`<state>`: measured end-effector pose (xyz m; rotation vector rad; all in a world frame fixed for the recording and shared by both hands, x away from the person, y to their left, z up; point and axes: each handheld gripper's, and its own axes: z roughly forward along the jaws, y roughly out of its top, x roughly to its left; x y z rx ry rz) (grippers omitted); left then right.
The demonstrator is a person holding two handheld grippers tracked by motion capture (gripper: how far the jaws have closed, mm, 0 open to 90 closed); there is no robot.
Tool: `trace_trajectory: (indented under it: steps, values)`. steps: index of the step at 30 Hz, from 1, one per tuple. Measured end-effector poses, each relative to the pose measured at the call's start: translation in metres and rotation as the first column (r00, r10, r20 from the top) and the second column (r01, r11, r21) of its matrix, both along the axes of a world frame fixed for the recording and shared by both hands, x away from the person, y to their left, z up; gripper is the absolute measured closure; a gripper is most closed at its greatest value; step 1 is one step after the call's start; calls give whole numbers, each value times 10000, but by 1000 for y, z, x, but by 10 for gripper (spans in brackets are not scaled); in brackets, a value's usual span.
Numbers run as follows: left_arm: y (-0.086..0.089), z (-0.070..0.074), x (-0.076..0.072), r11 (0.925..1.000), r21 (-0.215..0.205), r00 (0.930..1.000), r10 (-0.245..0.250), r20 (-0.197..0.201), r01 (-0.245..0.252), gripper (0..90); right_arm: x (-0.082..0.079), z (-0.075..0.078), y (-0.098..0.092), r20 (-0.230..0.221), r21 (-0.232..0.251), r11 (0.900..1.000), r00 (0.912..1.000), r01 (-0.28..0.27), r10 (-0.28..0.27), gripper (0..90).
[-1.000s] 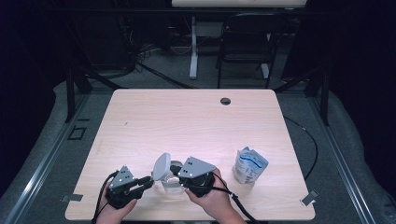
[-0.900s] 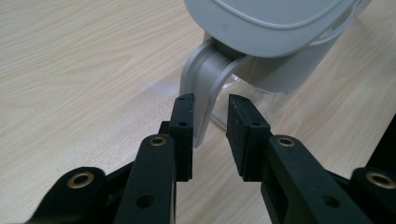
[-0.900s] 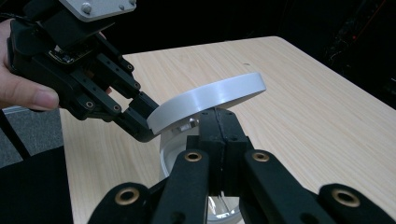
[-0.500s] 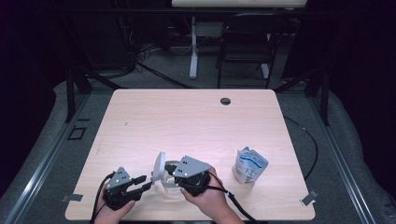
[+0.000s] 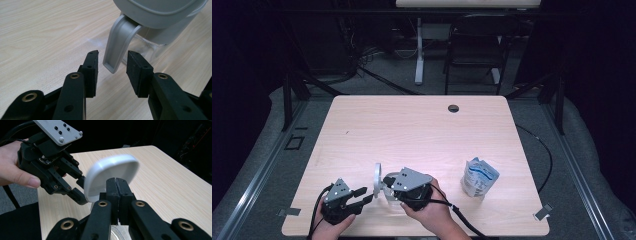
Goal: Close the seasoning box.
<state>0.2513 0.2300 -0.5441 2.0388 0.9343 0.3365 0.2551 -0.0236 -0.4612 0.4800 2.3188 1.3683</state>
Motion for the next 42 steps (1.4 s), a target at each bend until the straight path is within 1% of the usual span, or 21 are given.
trace_trajectory:
  steps: [5, 9, 12, 20, 24, 25, 28, 33, 37, 42]
  values:
    - [0, 0, 1, 10000, 16, 10000, -17, 50, 17, 621, 0, 0, -2, -6, 15, 10000, 10000, 62, -62, 892]
    - [-1, 0, 3, 10000, 47, 10000, -18, -8, 18, 619, 0, -1, -5, 2, -60, 9999, 9999, 122, -122, 885]
    - [-1, 0, 4, 10000, 79, 10000, -58, -26, 58, 619, 1, -1, -6, -41, 19, 10000, 10000, 87, -87, 875]
    - [-1, -1, 4, 10000, -55, 10000, -17, -50, 17, 616, 0, -4, -14, -64, 57, 9996, 9996, 264, -264, 864]
    - [-1, -2, 4, 10000, -14, 10000, -65, -8, 65, 616, -2, -5, -18, -80, 34, 9994, 9994, 351, -351, 843]
    - [-1, -2, 4, 10000, -62, 10000, -9, -44, 8, 616, -2, -5, -19, -71, 61, 9993, 9993, 356, -355, 837]
    - [0, -2, 3, 9999, -165, 10000, 44, -23, -45, 616, -3, -6, -24, -75, 44, 9989, 9989, 467, -466, 824]
    - [0, -2, 3, 9999, -153, 10000, 22, 13, -21, 616, -4, -9, -33, -150, 124, 9971, 9971, 751, -749, 814]
    - [0, -2, 3, 9998, -191, 10000, 72, 41, -71, 601, -6, -11, -42, -212, 275, 9951, 9953, 948, -943, 772]
    - [-1, -2, 3, 9999, -161, 10000, 61, 18, -60, 590, -9, -14, -50, -265, 318, 9919, 9922, 1228, -1220, 719]
